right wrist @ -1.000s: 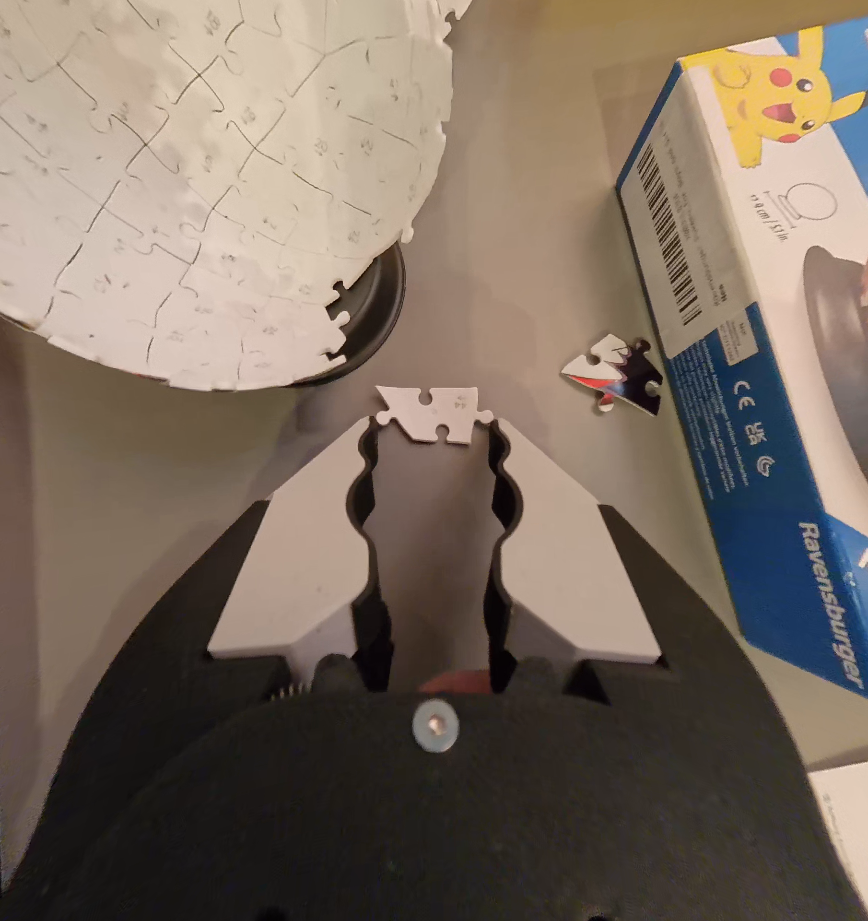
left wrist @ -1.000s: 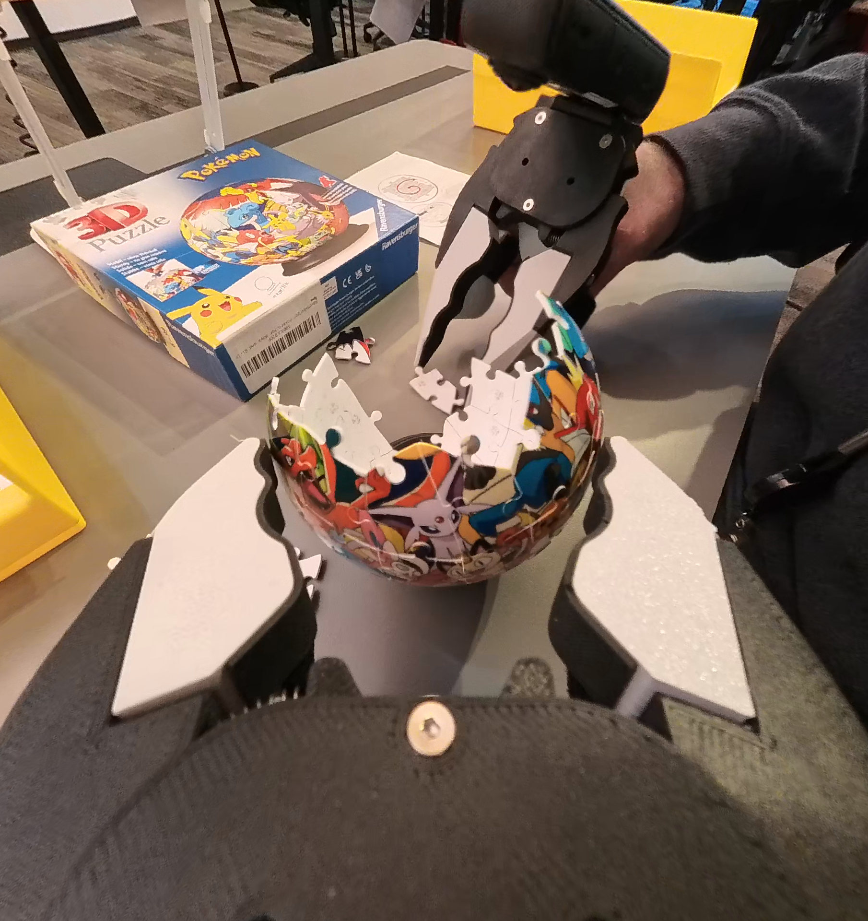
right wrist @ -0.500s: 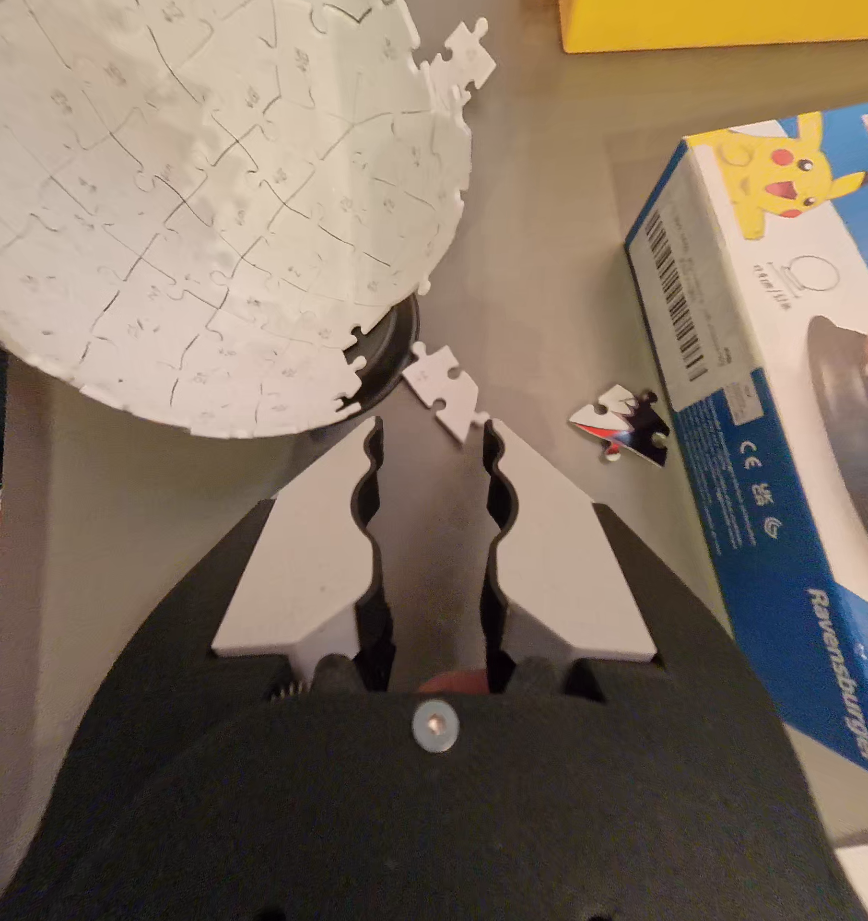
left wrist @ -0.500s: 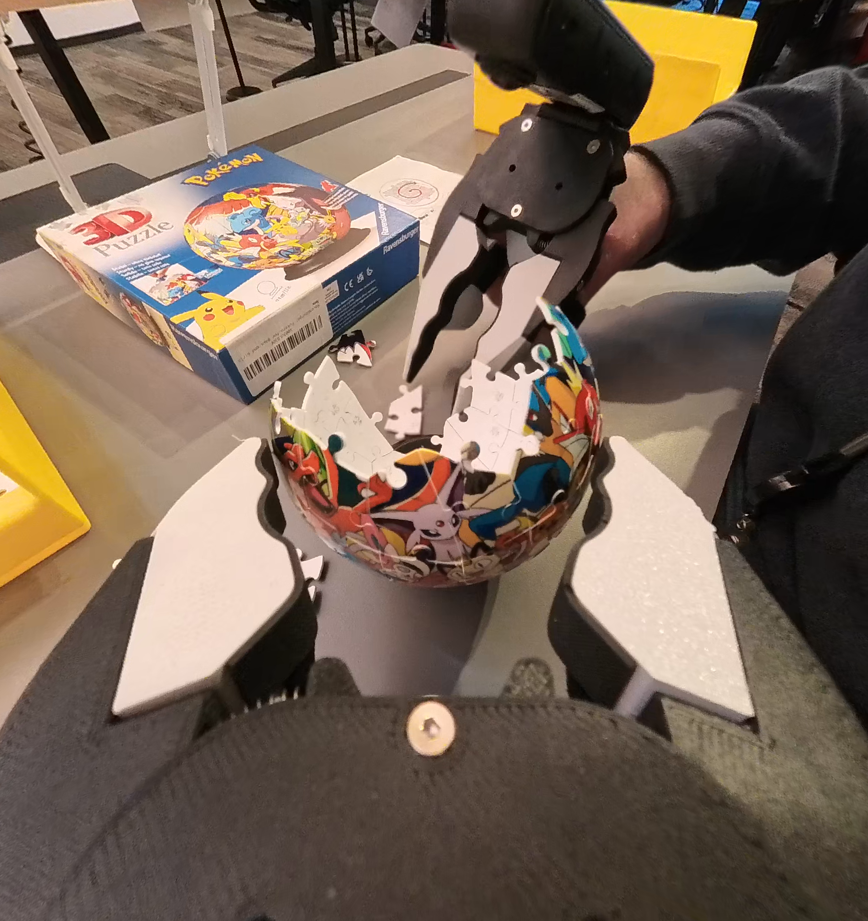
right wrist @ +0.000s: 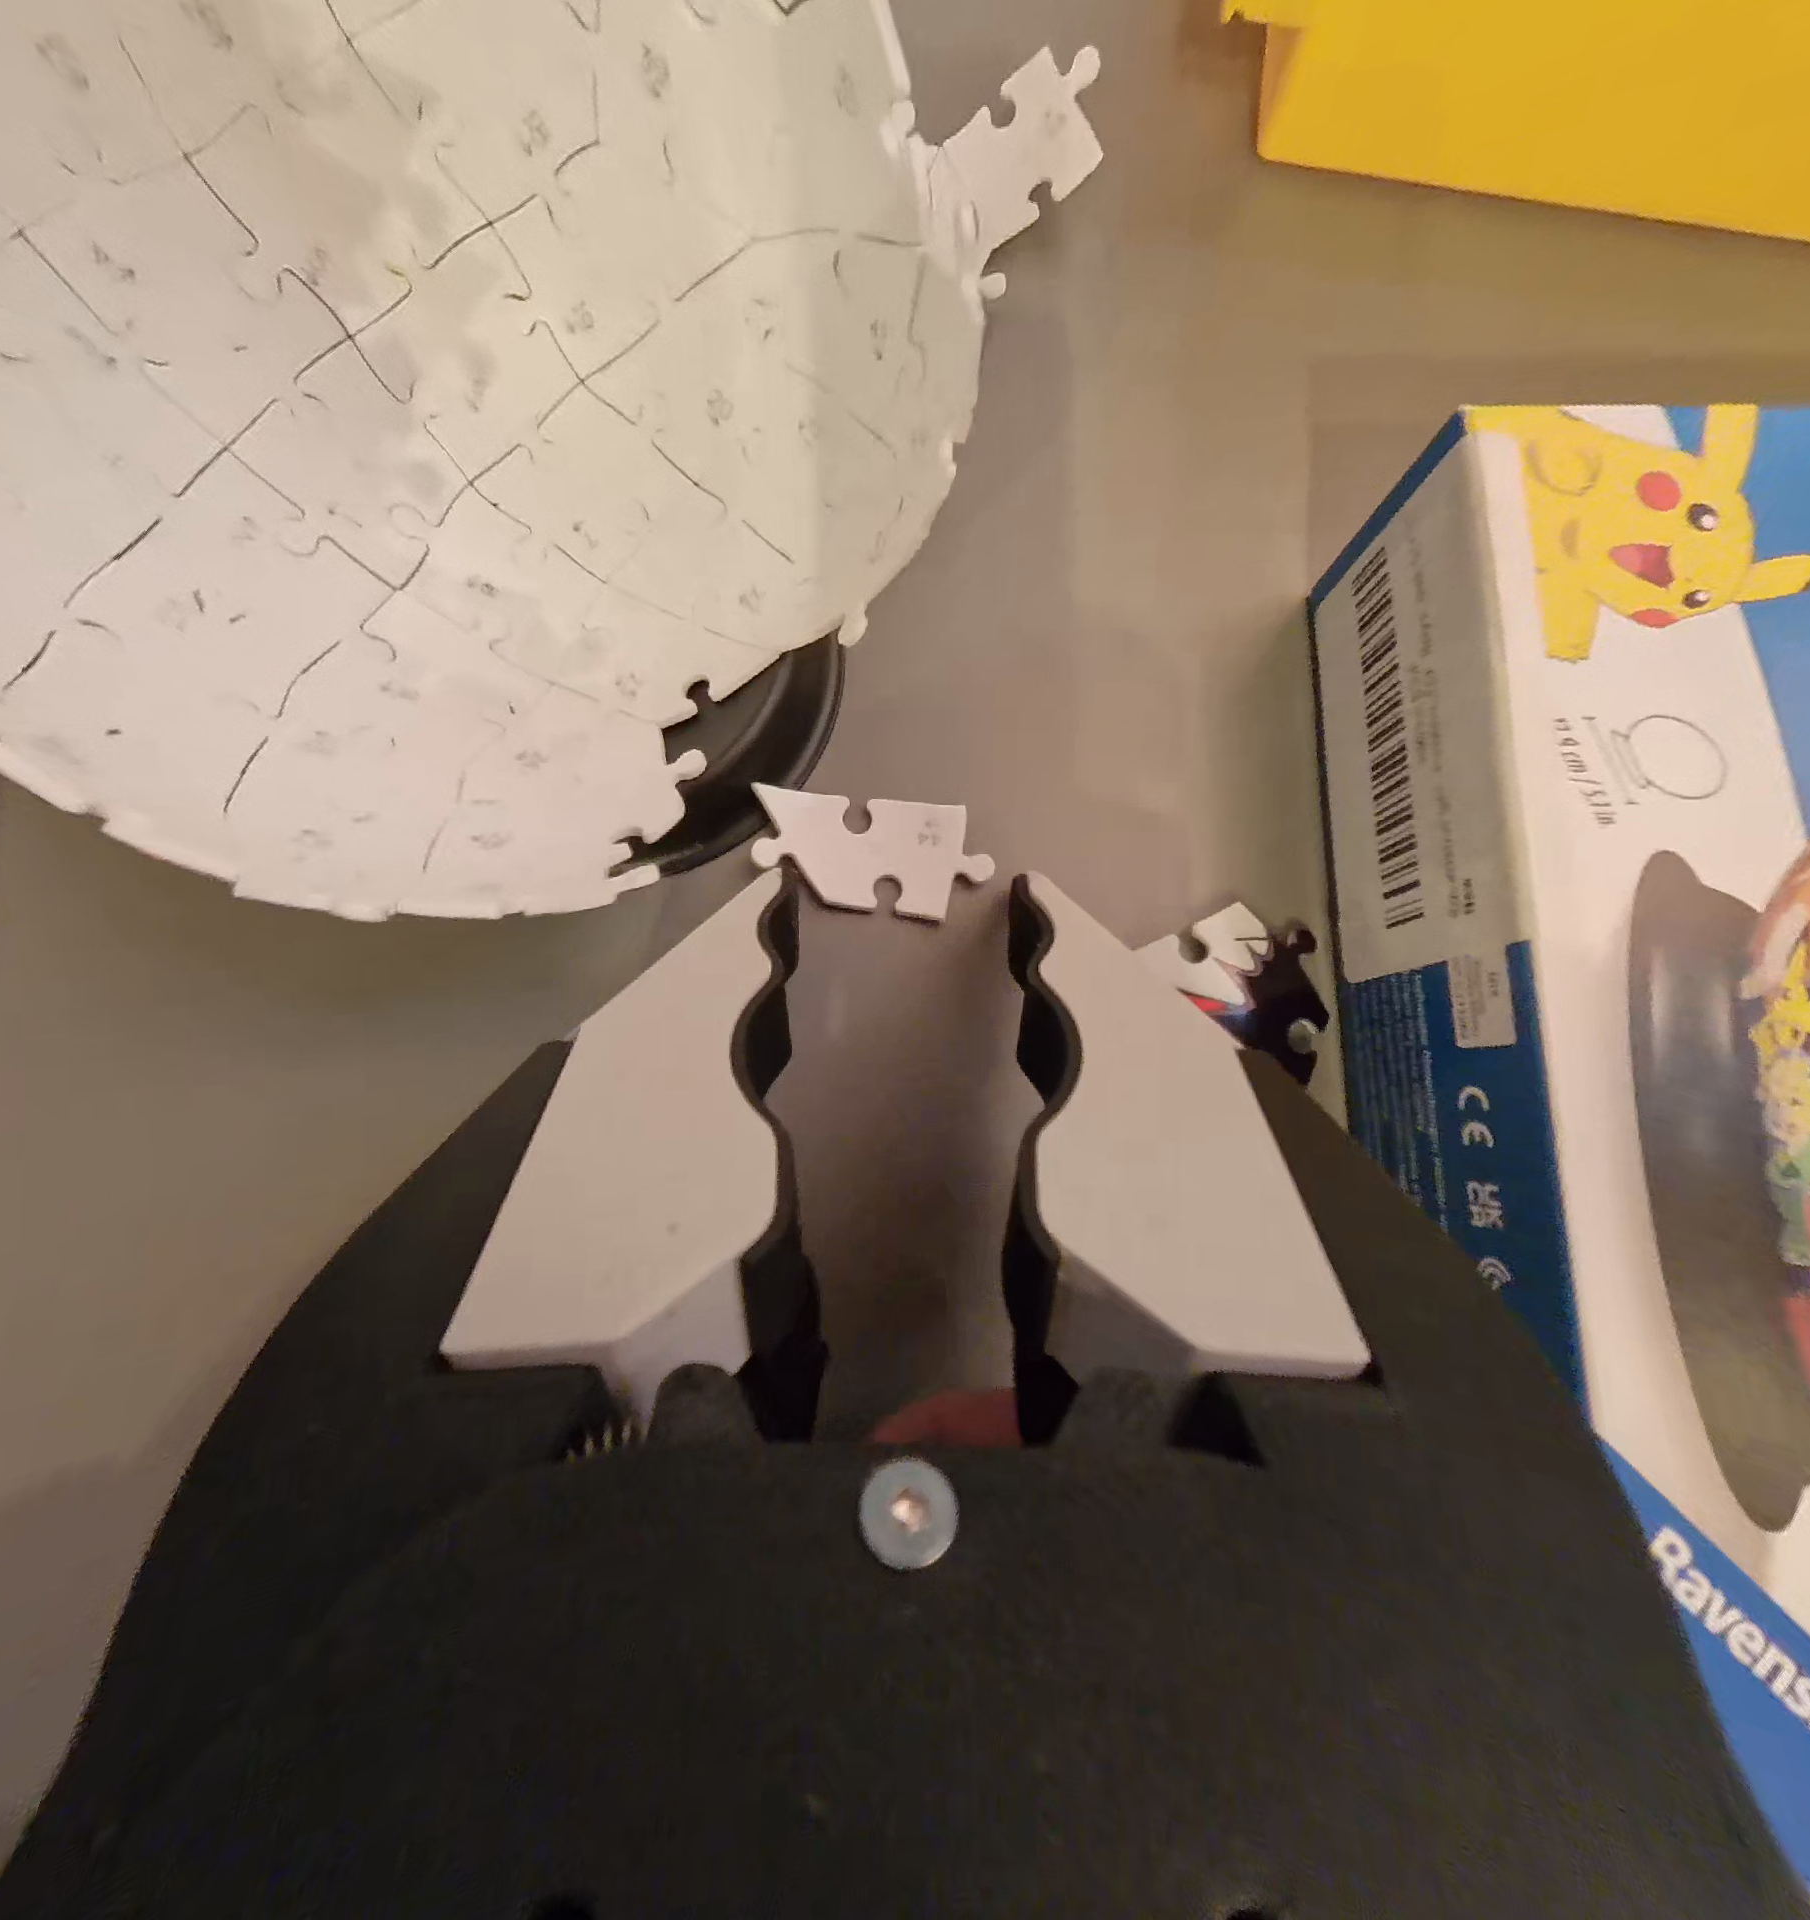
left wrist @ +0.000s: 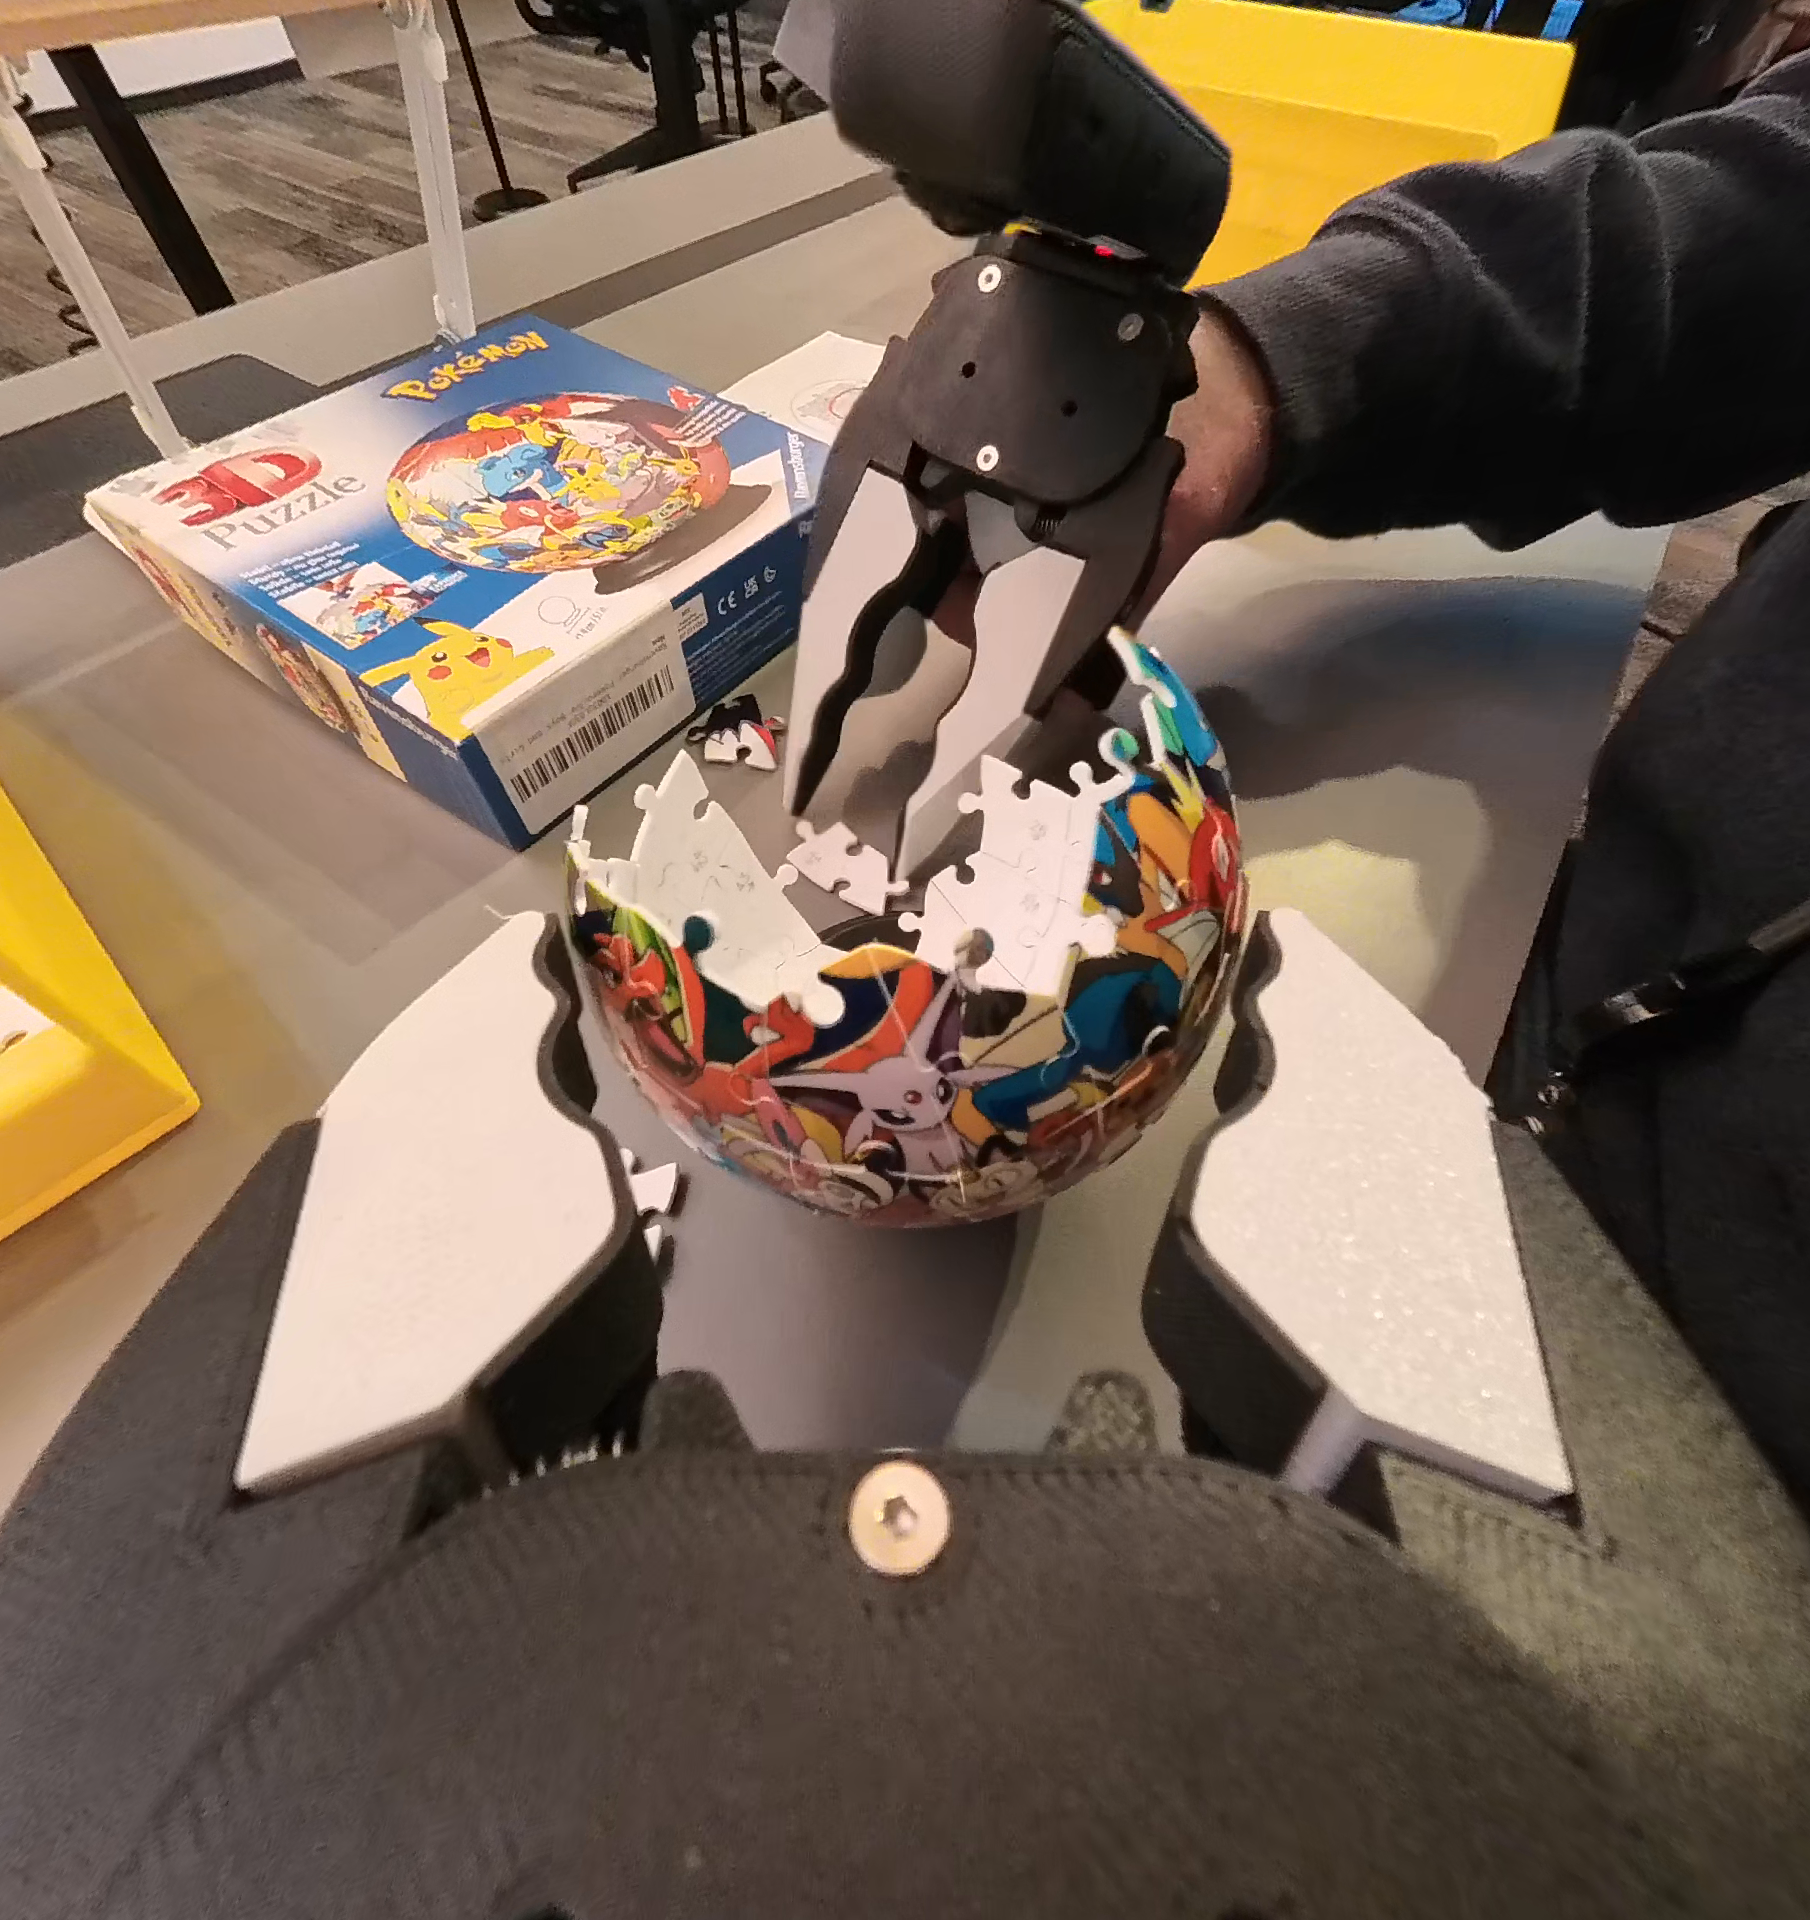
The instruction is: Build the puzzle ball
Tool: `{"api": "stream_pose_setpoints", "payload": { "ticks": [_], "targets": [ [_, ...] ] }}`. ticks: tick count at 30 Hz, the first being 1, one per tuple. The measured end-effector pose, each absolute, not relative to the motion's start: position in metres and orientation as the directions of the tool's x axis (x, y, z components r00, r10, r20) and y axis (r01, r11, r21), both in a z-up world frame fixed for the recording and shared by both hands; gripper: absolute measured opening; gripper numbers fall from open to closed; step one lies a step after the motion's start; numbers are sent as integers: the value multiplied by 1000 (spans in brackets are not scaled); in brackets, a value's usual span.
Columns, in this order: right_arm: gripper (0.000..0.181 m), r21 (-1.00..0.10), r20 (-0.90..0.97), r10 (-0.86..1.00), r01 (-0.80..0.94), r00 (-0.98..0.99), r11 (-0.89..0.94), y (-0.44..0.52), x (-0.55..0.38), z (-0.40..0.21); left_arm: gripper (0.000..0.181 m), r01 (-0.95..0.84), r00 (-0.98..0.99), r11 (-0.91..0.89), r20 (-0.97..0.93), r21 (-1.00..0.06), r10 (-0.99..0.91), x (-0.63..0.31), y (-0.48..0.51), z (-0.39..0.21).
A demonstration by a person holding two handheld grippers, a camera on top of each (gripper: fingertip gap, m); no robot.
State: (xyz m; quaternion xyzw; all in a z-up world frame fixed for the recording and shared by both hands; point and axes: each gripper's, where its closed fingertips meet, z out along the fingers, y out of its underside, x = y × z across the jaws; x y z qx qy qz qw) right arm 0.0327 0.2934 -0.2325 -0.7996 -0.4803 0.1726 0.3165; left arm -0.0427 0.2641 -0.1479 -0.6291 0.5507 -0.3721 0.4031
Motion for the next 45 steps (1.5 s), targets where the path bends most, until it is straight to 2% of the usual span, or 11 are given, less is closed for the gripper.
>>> {"api": "stream_pose_setpoints", "payload": {
  "ticks": [6,10,18,25,35,42,45],
  "targets": [
    [41,-681,4,881,647,473,-344,293,29,-233,117,-392,114,-68,25,-917,-993,-42,264,-148],
    [31,-689,-2,882,639,471,-342,294,27,-233,117,-394,115,-67,23,-917,-993,-43,264,-148],
    [30,-703,-24,885,622,464,-345,294,28,-230,117,-393,116,-66,22,-917,-993,-43,264,-147],
    [30,-721,54,930,658,363,-215,297,19,-200,116,-398,112,-63,20,-915,-993,-41,265,-147],
    [30,-524,382,915,846,126,102,297,5,-200,116,-409,101,-65,26,-910,-995,-41,265,-148],
    [30,-342,508,861,924,27,173,306,10,-202,116,-409,97,-62,24,-910,-995,-41,265,-148],
    [30,-304,533,846,933,-1,193,307,9,-203,116,-405,98,-62,24,-912,-995,-41,266,-146]
  ]
}}
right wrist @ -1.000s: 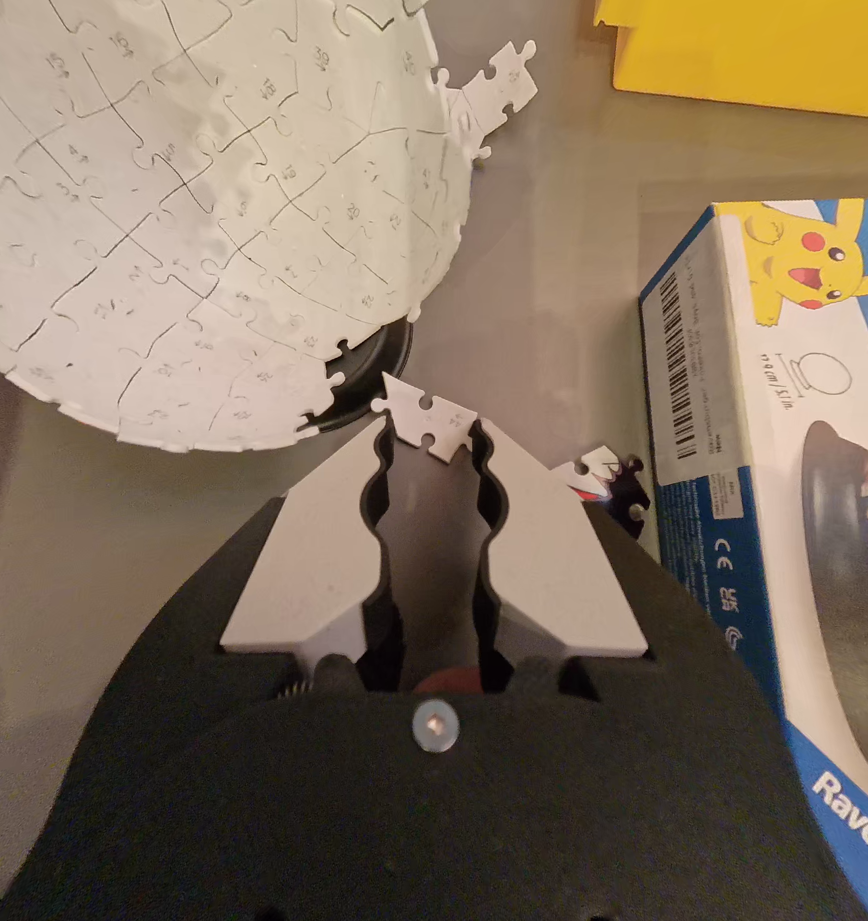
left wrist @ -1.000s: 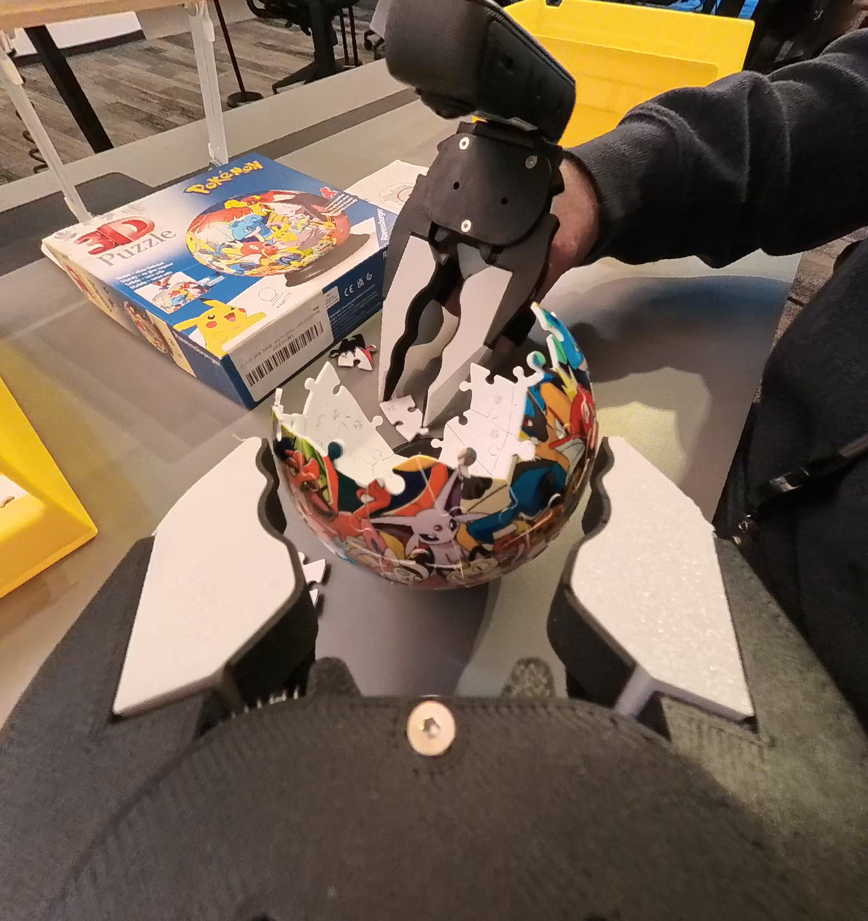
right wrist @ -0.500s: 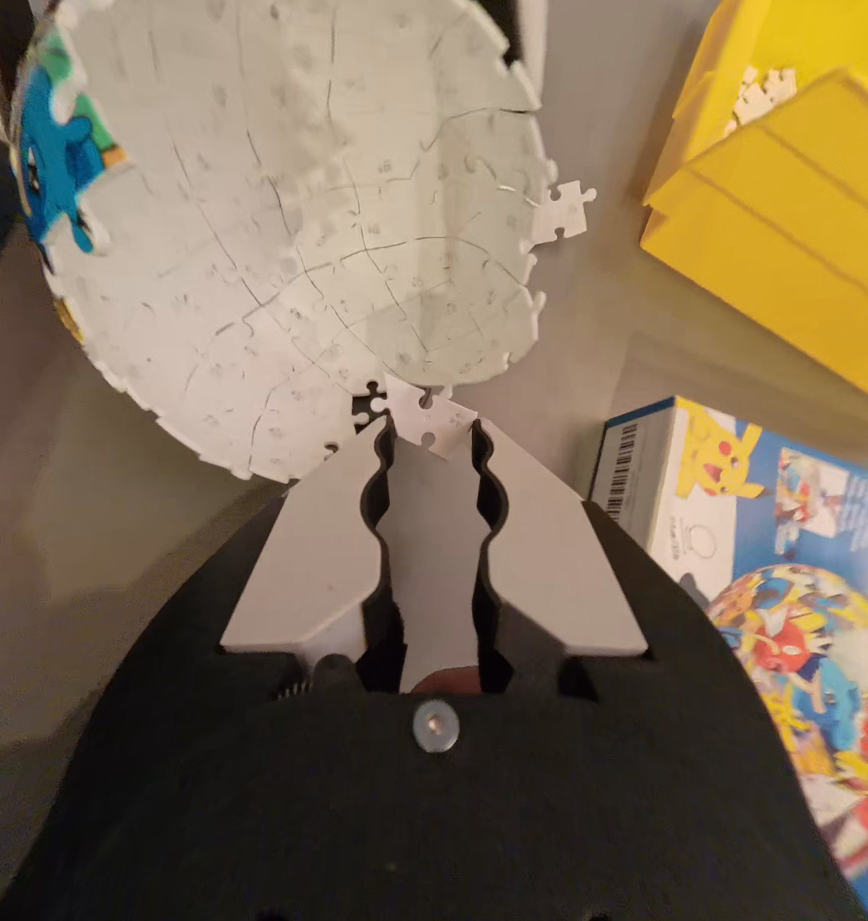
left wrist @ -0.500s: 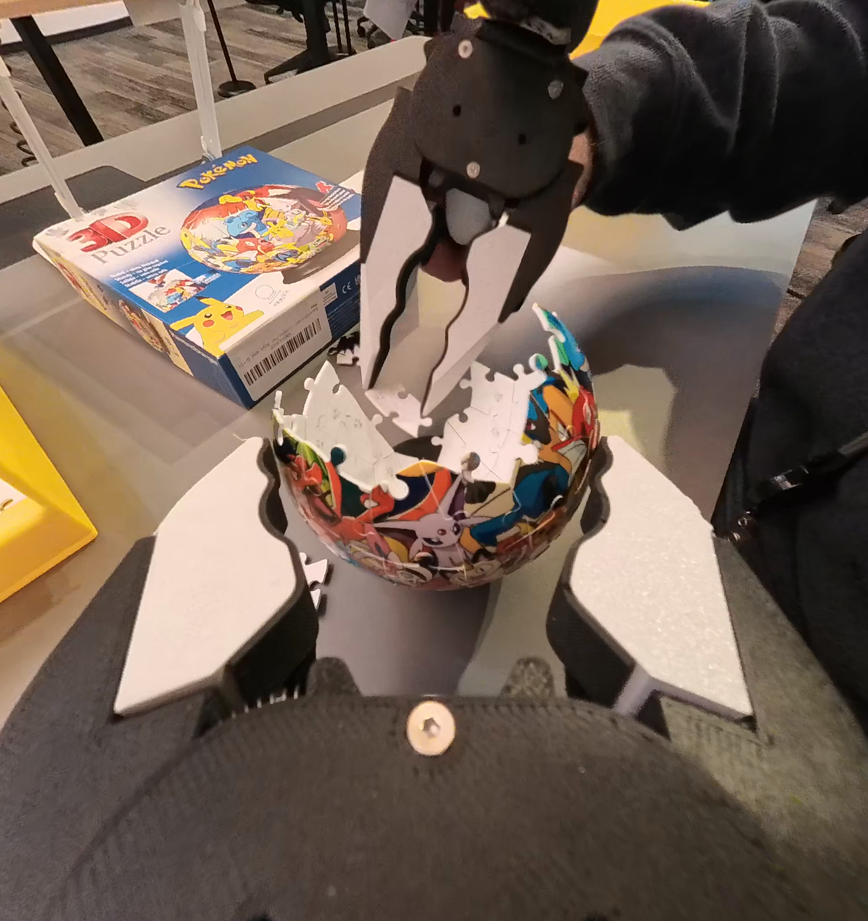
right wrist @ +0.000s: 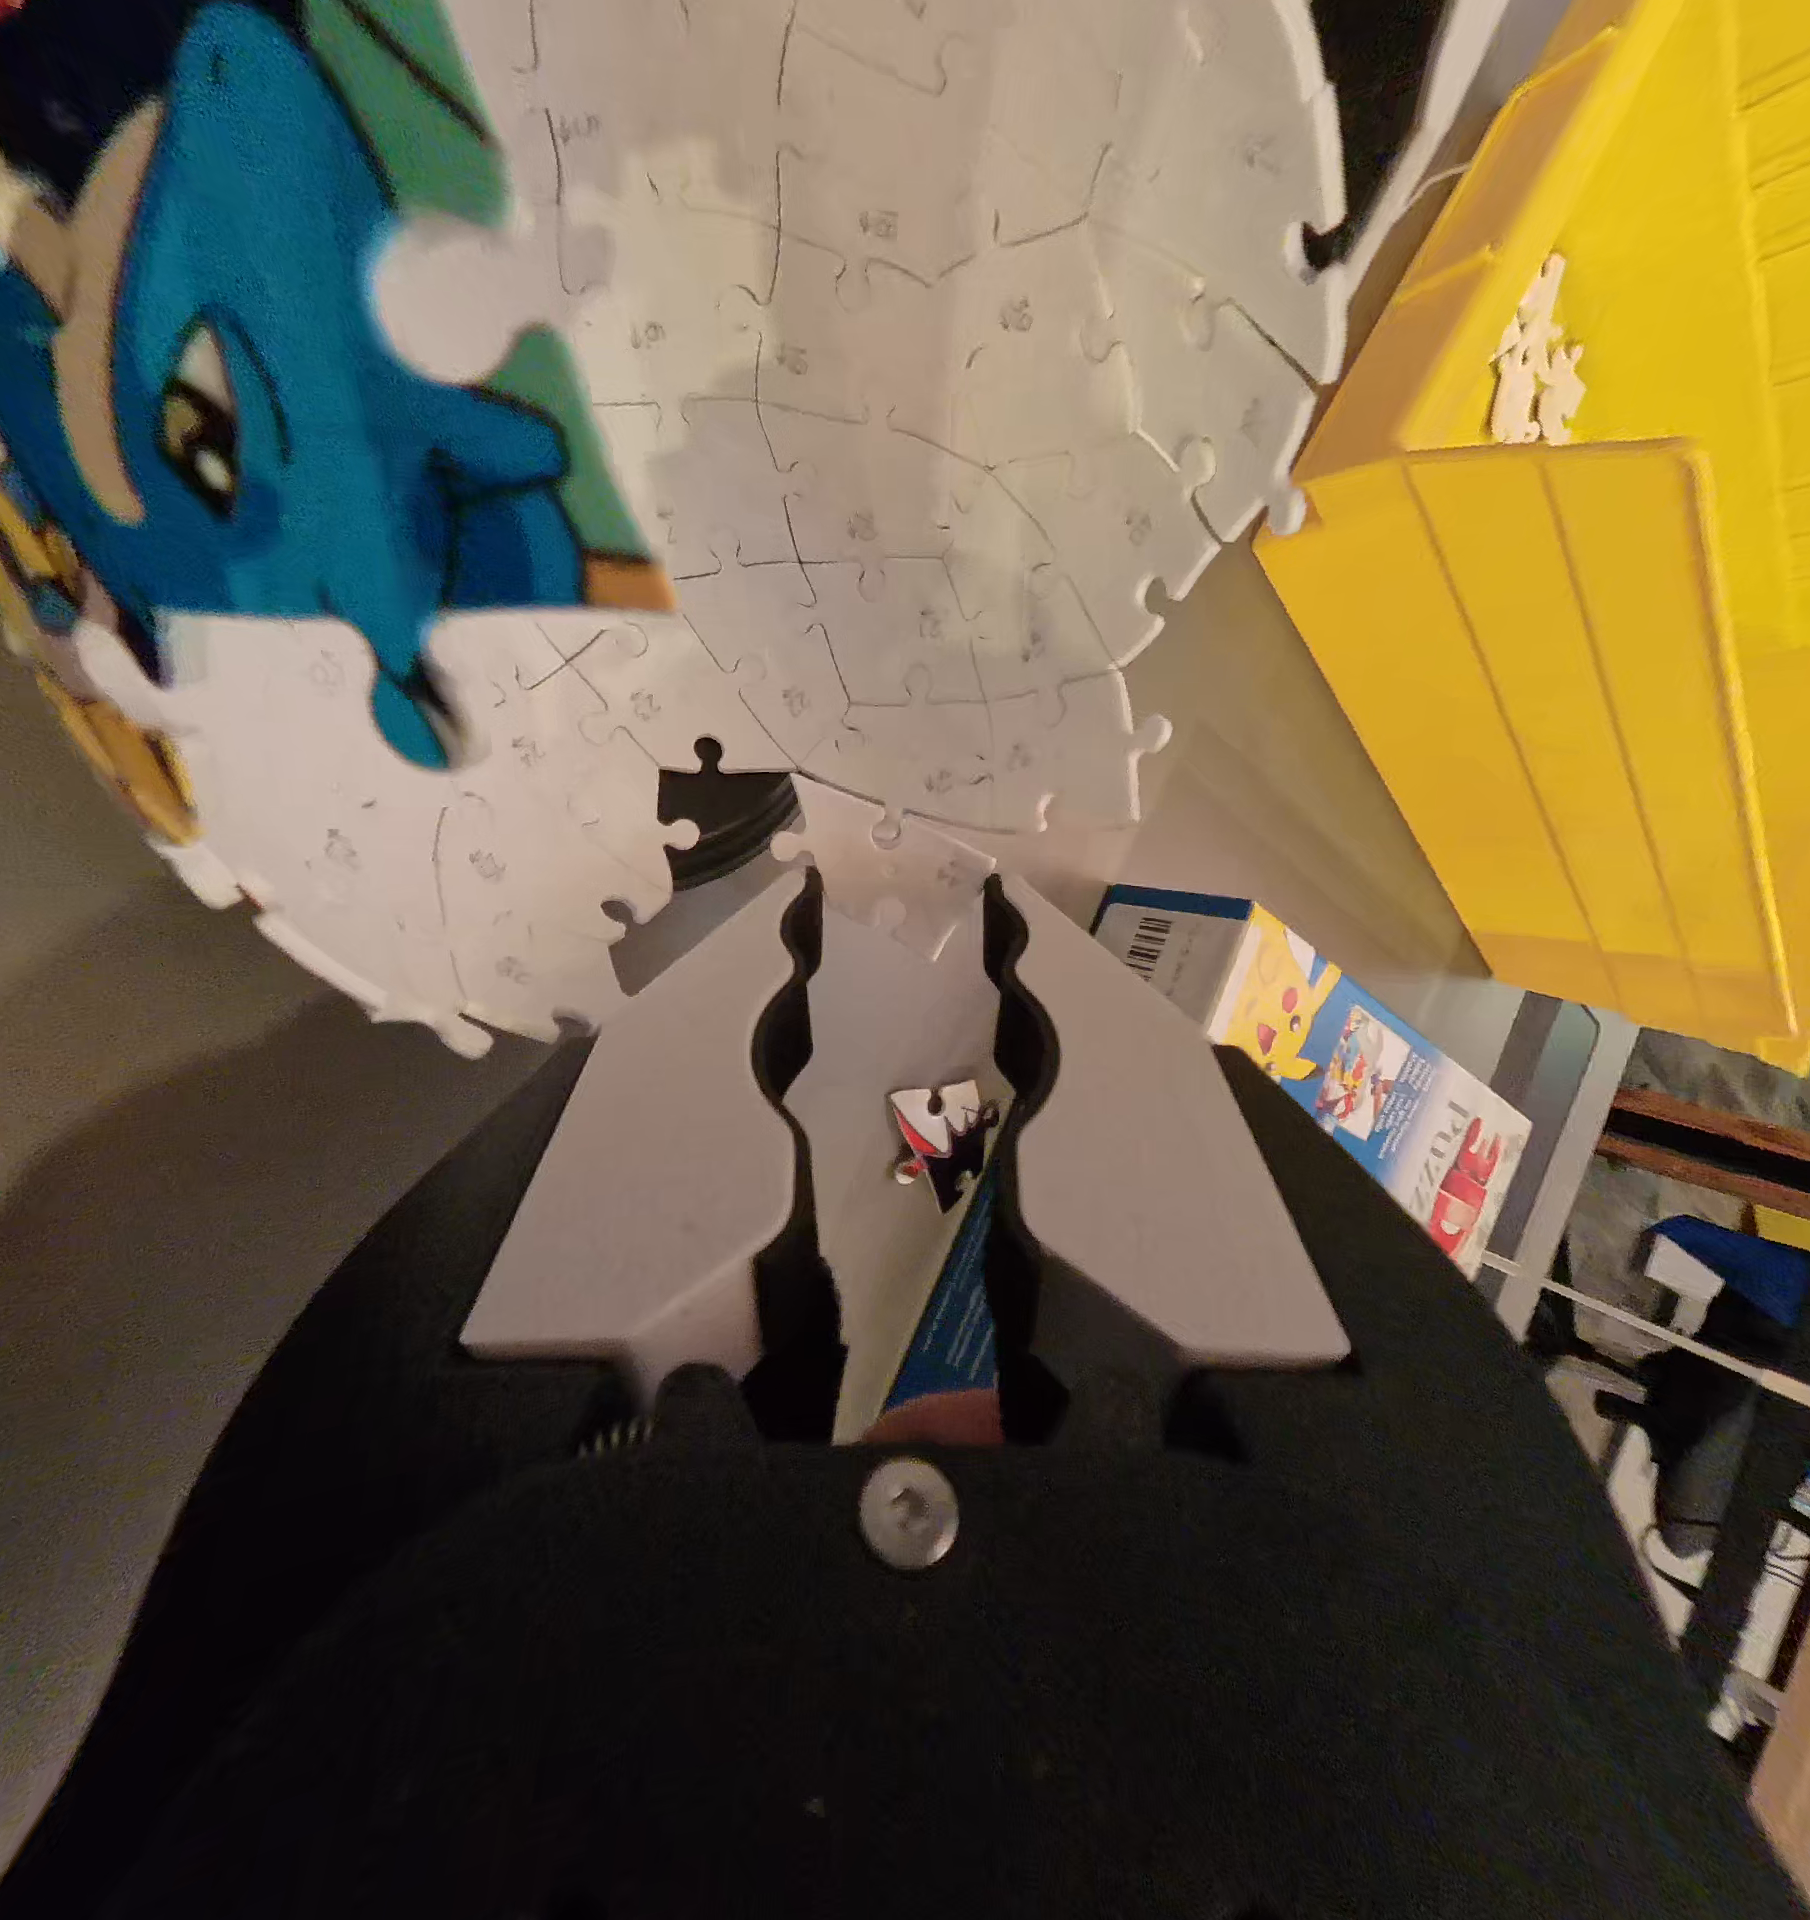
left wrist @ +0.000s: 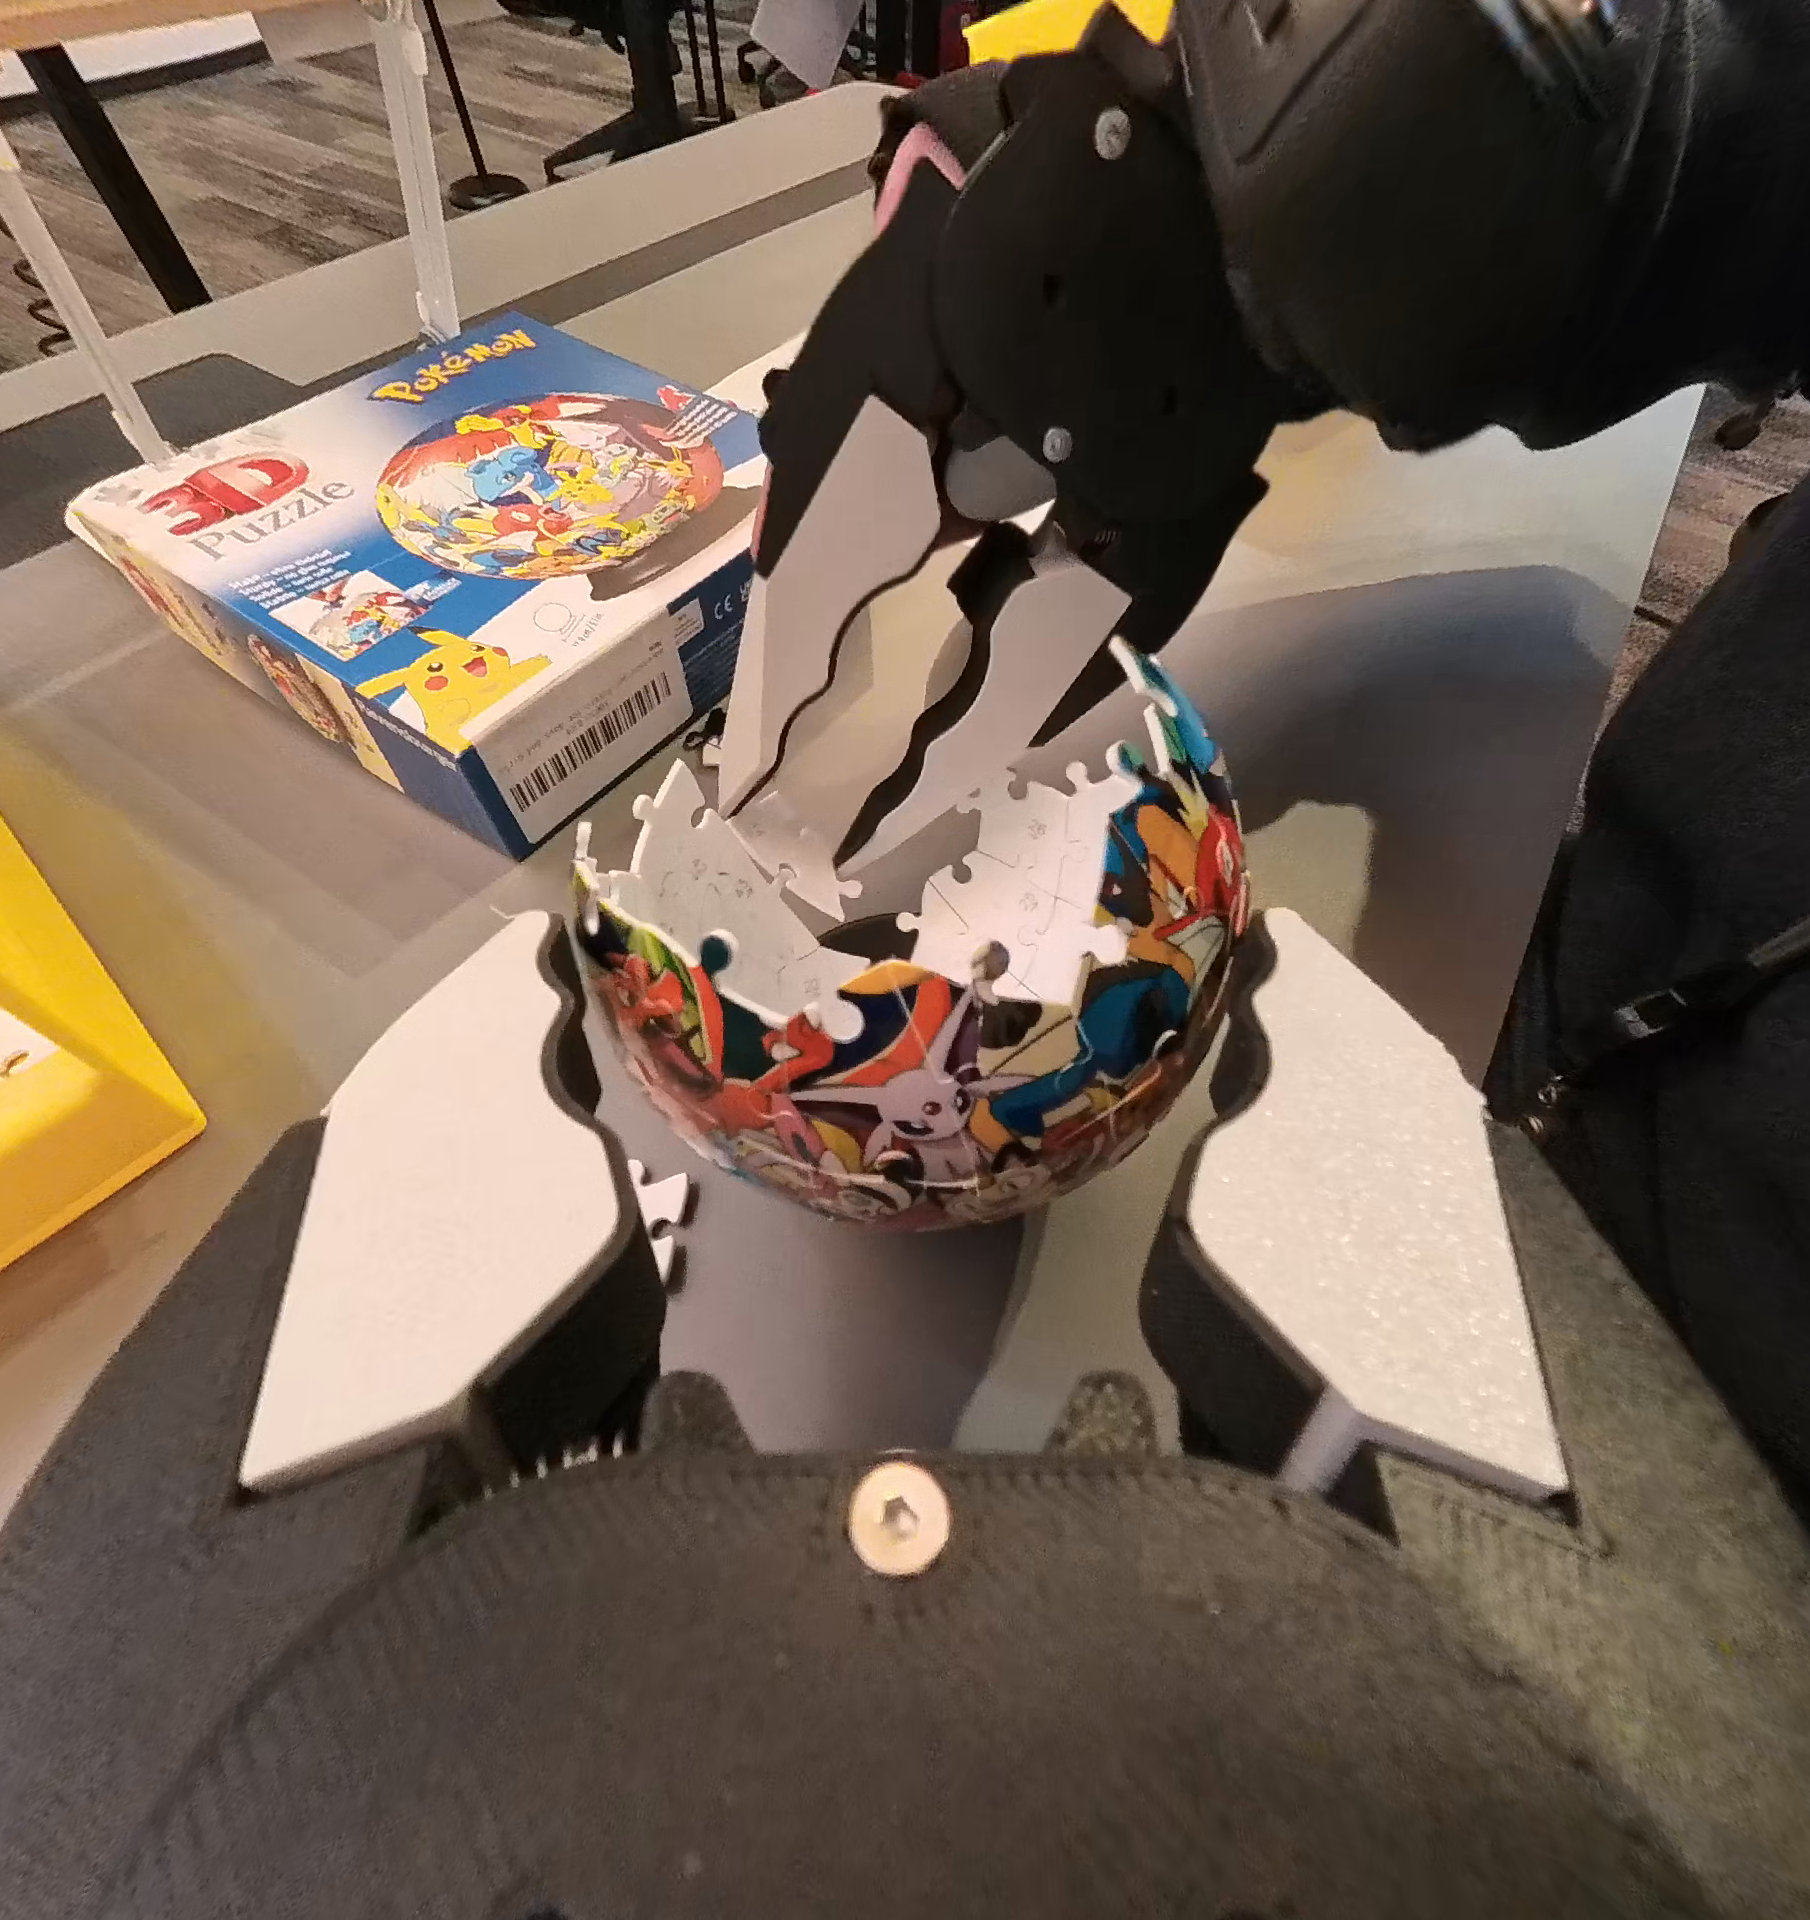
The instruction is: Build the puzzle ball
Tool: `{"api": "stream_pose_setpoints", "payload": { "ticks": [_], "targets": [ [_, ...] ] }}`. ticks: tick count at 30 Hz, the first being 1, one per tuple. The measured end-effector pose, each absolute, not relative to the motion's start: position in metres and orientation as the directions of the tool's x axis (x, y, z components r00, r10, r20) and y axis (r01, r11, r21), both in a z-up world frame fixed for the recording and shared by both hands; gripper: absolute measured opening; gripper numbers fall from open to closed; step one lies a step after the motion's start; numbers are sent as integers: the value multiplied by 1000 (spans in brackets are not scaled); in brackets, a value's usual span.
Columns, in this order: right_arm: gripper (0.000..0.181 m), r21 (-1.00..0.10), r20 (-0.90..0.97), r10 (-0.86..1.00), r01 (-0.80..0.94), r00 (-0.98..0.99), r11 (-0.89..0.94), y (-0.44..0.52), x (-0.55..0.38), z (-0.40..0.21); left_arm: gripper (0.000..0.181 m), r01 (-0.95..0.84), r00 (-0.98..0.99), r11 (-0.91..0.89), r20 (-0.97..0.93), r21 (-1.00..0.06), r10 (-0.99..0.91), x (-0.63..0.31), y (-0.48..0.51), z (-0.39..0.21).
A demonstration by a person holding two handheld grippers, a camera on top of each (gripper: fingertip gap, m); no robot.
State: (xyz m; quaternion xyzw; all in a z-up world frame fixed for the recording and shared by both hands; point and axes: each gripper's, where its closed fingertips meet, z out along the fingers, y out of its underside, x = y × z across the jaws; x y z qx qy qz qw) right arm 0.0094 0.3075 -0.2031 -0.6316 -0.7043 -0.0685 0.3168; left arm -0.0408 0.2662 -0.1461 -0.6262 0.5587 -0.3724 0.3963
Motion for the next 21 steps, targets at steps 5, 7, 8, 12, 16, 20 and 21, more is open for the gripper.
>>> {"api": "stream_pose_setpoints", "payload": {
  "ticks": [5,7,8,12,16,20,21],
  "targets": [
    [30,-267,574,819,940,-21,211,310,8,-201,116,-404,95,-63,27,-912,-995,-40,266,-147],
    [30,-263,577,816,942,-19,208,311,8,-201,116,-404,94,-65,29,-913,-995,-40,266,-147],
    [30,-258,584,811,943,-22,212,312,8,-201,116,-403,94,-66,31,-913,-995,-39,266,-147],
    [30,-238,605,795,945,-37,226,315,7,-199,116,-401,93,-69,34,-914,-995,-39,266,-146],
    [31,-246,610,792,943,-30,226,317,7,-197,116,-385,85,-83,54,-919,-995,-42,266,-141],
    [29,-255,623,782,939,-23,230,318,7,-193,116,-368,85,-108,82,-923,-993,-48,270,-131],
    [29,-261,622,783,938,-19,230,317,6,-193,115,-357,88,-118,92,-927,-992,-50,273,-127]
  ]
}}
